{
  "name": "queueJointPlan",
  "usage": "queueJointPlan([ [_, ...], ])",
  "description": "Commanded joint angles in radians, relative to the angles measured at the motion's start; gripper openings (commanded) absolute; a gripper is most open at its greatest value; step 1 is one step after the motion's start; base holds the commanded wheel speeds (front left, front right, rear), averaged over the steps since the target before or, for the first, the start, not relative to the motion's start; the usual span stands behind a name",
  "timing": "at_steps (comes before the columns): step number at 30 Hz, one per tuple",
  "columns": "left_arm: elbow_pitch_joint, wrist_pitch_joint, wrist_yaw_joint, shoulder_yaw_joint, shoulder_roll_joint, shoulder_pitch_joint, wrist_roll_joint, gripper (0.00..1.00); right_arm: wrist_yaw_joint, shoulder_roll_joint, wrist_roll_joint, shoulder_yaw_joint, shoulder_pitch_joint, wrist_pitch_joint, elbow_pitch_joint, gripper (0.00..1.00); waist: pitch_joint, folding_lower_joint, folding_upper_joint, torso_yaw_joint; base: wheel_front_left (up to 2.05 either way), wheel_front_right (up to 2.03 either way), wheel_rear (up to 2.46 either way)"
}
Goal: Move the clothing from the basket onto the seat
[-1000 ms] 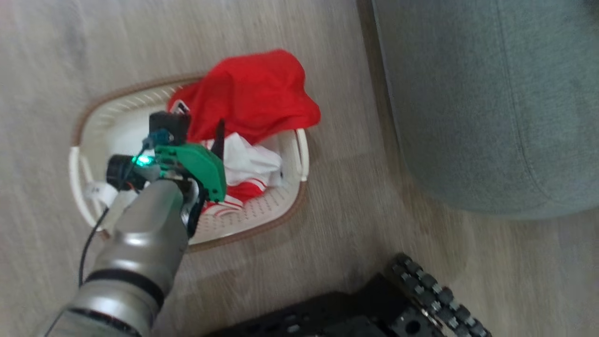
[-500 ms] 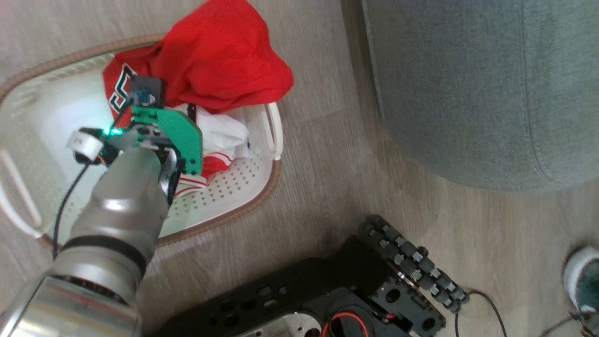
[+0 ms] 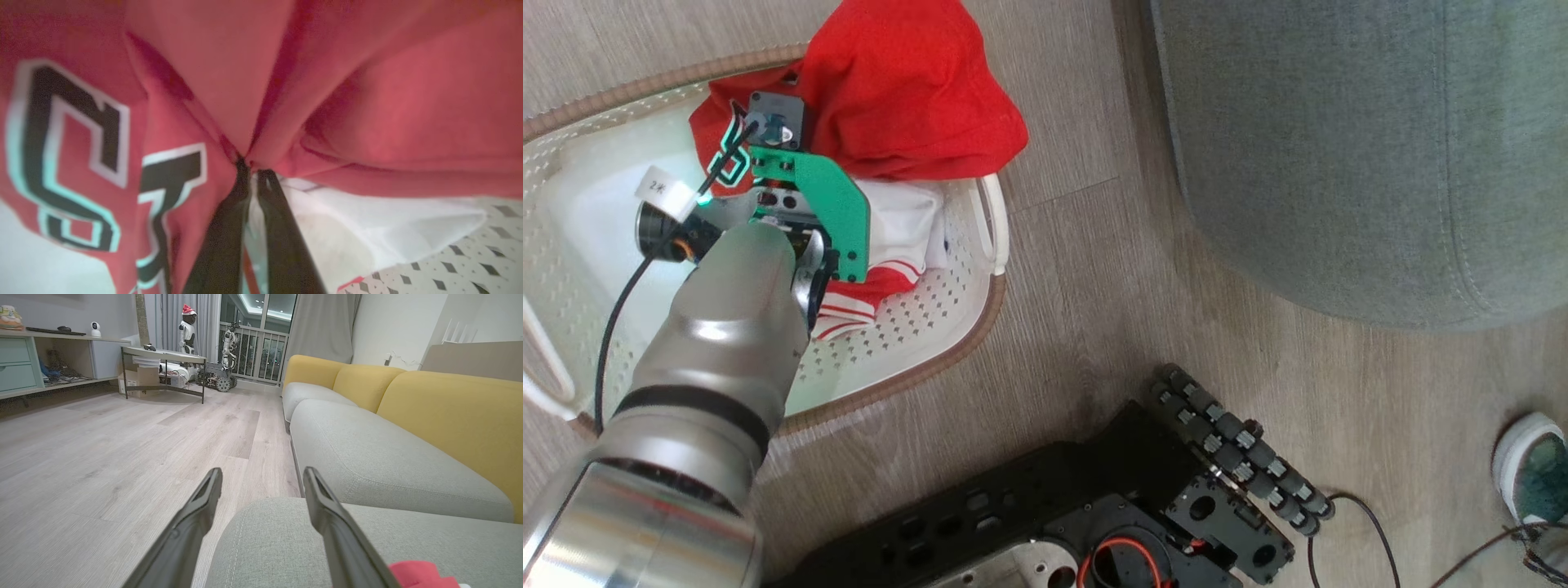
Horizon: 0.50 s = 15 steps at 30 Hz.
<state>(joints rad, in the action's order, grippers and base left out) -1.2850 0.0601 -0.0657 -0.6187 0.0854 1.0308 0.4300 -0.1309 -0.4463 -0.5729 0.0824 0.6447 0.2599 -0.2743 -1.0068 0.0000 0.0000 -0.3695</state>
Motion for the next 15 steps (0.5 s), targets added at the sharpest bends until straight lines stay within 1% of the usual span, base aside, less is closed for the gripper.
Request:
queueJointPlan([
  [1,-0.005,-0.010,0.007,0.002,0.009,-0.046,0.002,0.00,0.000,-0.013,0.004,0.009,-0.034,0.002,-0.026,1.00,0.005,0.0000,0.0000,-0.001,0.00,0.00,0.00],
  [8,-0.006,-0.068,0.020,0.004,-0.004,-0.070,0.019,0.00,0.000,-0.006,0.013,0.005,-0.033,0.002,-0.008,1.00,0.058,0.0000,0.0000,0.009,0.00,0.00,0.00],
  [15,-0.005,-0.166,0.057,-0.003,-0.029,-0.127,0.046,0.00,0.000,-0.014,0.022,0.015,-0.078,0.002,0.011,1.00,0.188,0.0000,0.0000,0.054,0.00,0.00,0.00],
])
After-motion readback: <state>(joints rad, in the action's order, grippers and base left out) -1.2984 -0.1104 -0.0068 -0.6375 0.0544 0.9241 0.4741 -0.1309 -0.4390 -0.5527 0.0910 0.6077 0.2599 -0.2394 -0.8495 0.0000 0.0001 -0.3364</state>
